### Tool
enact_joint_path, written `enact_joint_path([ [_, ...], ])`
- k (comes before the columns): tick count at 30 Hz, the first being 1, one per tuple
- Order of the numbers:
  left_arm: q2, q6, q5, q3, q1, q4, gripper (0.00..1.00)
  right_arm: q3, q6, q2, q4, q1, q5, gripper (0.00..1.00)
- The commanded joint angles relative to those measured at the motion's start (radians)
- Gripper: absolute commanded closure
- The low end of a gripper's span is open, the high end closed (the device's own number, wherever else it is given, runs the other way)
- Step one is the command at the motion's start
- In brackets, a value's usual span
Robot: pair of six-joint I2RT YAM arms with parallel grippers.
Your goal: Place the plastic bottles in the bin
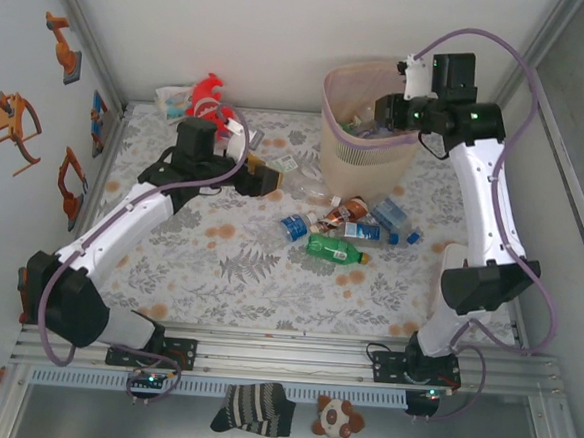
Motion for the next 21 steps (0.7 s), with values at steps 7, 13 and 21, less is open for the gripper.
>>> enact_joint_path([
  [7, 0.225, 0.146, -0.115, 0.197, 0.049, -0.139, 0.25, -0.239, 0.011, -0.218, 0.042, 0.006, 0.095, 0.73],
  [13, 0.386, 0.379, -0.193, 0.343, 0.055, -0.294, 0.22, -0.337, 0.010, -0.311, 0.041, 0.006, 0.129, 0.73],
  [21, 0.544, 0.569, -0.248, 0.447, 0.080, -0.336, 0.16, -0.361, 0.008, -0.355, 0.014, 0.006, 0.144, 0.73],
])
